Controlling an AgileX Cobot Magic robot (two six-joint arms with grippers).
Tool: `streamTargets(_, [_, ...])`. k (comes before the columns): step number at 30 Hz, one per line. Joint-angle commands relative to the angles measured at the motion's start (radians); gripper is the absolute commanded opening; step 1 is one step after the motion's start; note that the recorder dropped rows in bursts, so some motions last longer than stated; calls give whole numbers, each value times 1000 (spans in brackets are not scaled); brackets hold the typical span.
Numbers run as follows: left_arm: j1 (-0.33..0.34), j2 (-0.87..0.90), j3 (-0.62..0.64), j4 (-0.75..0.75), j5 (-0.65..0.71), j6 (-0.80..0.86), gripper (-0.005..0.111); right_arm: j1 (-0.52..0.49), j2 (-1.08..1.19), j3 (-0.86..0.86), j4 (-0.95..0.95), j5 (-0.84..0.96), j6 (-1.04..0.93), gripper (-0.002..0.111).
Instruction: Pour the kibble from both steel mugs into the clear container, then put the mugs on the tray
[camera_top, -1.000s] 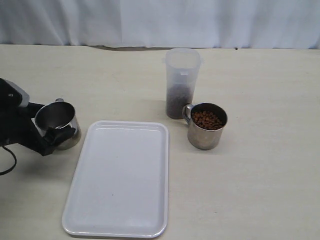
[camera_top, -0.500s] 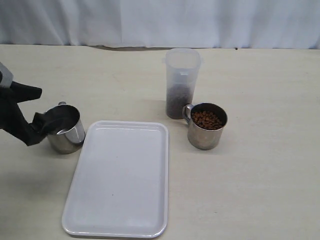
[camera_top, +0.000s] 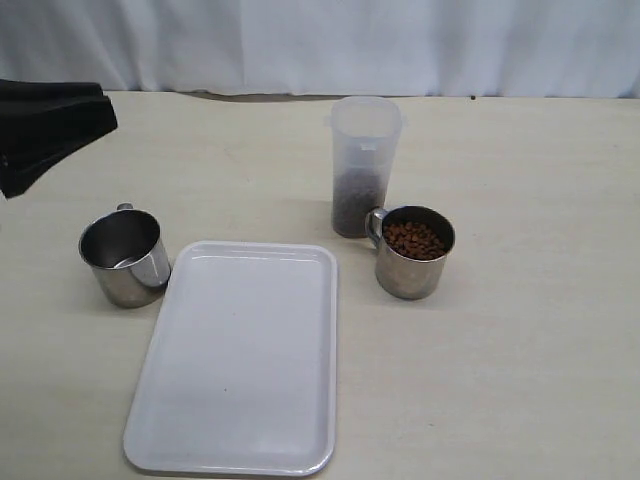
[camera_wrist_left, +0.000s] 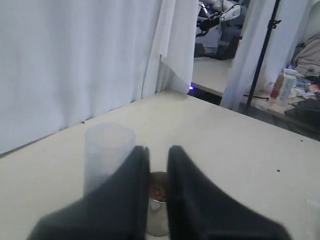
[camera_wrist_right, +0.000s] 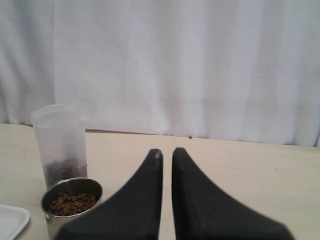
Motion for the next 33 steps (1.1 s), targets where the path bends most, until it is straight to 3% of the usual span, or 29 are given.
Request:
streamTargets(1, [2,-127,40,-87,13,-13,0,-4,-3,4,4,-6,8,5])
streamTargets(9, [2,-567,212,-412,701,192,0,-4,-3,4,4,-6,8,5])
streamTargets(12, [2,-702,287,-512,746,251,0,-4,-3,4,4,-6,8,5])
streamTargets(20, [2,-926,434,-566,820,289,0,-4,-3,4,4,-6,8,5])
streamTargets(25, [2,-995,491,-564,769,297,0,-4,-3,4,4,-6,8,5])
streamTargets(30, [2,-1052,491,-559,852,260,0,-4,-3,4,4,-6,8,5])
streamTargets(33, [2,-1081,491,-637,1022,286,0,-4,-3,4,4,-6,8,5])
